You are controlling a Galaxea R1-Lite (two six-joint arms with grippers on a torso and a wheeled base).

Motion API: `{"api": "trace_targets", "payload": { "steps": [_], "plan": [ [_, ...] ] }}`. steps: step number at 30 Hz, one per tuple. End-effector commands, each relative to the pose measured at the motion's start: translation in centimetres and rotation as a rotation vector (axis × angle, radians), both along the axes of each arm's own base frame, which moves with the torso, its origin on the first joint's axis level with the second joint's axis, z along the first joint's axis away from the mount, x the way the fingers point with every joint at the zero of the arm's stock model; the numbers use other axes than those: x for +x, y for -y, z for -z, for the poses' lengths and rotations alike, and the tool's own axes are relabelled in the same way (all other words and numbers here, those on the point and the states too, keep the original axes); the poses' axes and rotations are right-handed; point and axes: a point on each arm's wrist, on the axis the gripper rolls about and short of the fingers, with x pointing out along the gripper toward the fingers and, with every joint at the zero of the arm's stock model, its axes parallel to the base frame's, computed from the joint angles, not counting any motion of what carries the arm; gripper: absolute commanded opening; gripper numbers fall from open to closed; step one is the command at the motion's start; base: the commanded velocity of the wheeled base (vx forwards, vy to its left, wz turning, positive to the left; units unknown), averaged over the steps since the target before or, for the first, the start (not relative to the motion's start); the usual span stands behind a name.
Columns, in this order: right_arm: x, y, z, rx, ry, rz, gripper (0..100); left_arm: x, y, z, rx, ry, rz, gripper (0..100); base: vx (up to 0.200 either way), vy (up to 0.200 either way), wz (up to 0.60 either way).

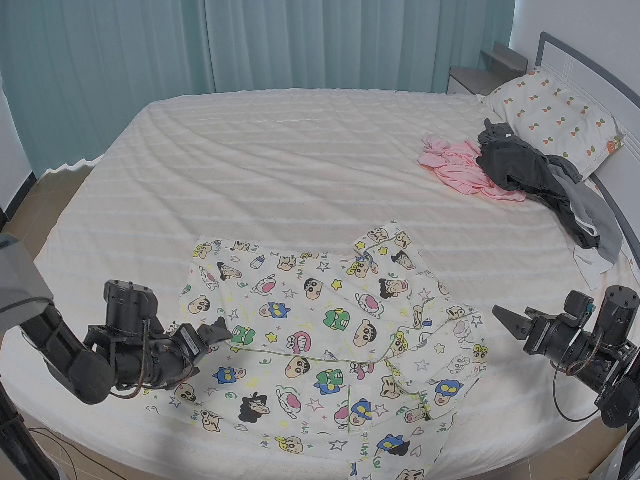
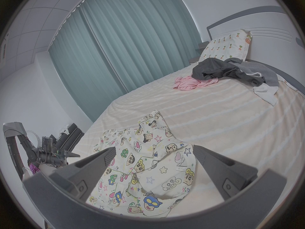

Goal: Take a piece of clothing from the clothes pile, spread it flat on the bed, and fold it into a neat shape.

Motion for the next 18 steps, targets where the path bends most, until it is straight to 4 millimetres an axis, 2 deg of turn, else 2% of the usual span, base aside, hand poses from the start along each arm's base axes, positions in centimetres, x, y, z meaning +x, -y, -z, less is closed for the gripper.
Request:
{"api": "trace_targets", "payload": {
  "steps": [1,5,14,18],
  "plan": [
    [-0.3,0.1,0.3,-0.004,-0.021,0.0,100,0.1,0.6,4.1,0.097,-0.13,0.015,100,0.0,0.0,0.0],
    [-0.3,0.1,0.3,-0.003,-0.023,0.001,100,0.9,-0.6,5.0,0.167,-0.127,-0.014,100,0.0,0.0,0.0],
    [-0.3,0.0,0.4,-0.003,-0.024,-0.001,100,3.1,-3.4,3.8,0.155,0.036,-0.168,100,0.0,0.0,0.0],
    [-0.3,0.0,0.3,-0.003,-0.021,-0.001,100,3.5,-4.3,4.3,0.161,0.035,-0.202,100,0.0,0.0,0.0]
  ]
}}
